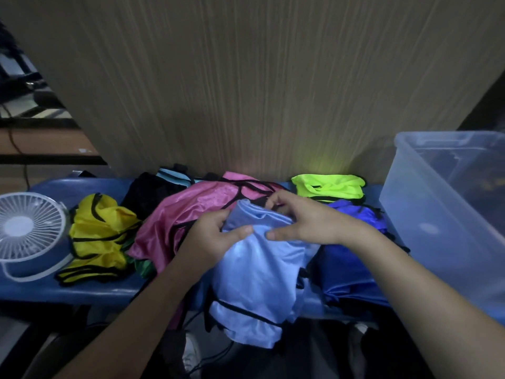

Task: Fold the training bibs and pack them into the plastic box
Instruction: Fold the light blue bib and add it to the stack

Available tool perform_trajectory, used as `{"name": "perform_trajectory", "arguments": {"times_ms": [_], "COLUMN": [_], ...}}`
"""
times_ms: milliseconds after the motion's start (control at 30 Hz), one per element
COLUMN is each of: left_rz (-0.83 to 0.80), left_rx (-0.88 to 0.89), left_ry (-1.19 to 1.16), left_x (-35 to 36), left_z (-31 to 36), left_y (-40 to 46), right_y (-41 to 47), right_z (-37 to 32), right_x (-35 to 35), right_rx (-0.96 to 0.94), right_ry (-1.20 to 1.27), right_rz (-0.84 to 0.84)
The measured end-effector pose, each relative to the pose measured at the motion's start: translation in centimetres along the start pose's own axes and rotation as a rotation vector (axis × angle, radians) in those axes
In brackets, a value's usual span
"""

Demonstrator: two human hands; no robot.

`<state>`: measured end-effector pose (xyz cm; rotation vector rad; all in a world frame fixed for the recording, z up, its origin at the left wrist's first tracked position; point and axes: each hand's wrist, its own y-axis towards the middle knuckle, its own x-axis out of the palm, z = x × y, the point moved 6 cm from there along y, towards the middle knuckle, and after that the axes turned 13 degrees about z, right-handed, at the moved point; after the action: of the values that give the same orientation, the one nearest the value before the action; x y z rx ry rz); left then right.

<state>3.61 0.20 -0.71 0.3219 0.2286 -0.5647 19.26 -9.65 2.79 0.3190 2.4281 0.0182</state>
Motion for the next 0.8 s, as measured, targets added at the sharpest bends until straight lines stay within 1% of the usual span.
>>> {"name": "perform_trajectory", "arguments": {"times_ms": [67,100,133,300,367,433,467,567,633,733,800], "left_rz": [0.057,0.072,0.078,0.123,0.105,0.063,0.054,0.064,0.052,-0.011,-0.069], "left_rx": [-0.042,-0.061,-0.07,-0.124,-0.139,-0.148,-0.157,-0.18,-0.192,-0.328,-0.381], "left_ry": [-0.082,-0.111,-0.122,-0.099,-0.06,-0.012,0.01,0.042,0.045,-0.078,-0.138], "left_x": [-0.4,-0.5,-0.5,-0.8,-0.9,-0.7,-0.6,-0.5,-0.3,0.1,0.4], "left_z": [-0.3,-0.4,-0.4,-1.0,-1.4,-1.7,-1.8,-1.9,-1.7,-2.5,-2.8], "left_y": [0.2,0.2,0.3,1.5,2.1,2.5,2.5,2.7,2.6,2.1,1.7], "right_y": [-0.6,-0.9,-1.1,-0.5,-0.2,0.0,0.1,0.2,0.2,0.0,-0.5], "right_z": [1.9,2.7,3.2,4.6,4.8,5.1,5.2,5.6,6.0,6.4,6.4], "right_x": [0.5,0.8,1.0,0.5,0.0,-0.5,-0.5,-0.3,-0.2,0.0,0.0], "right_rx": [0.115,0.163,0.199,0.316,0.297,0.28,0.303,0.431,0.482,0.49,0.451], "right_ry": [-0.04,-0.027,0.006,0.17,0.089,0.007,0.029,0.211,0.324,0.42,0.416], "right_rz": [-0.143,-0.186,-0.186,0.059,0.177,0.247,0.253,0.227,0.201,0.173,0.174]}}
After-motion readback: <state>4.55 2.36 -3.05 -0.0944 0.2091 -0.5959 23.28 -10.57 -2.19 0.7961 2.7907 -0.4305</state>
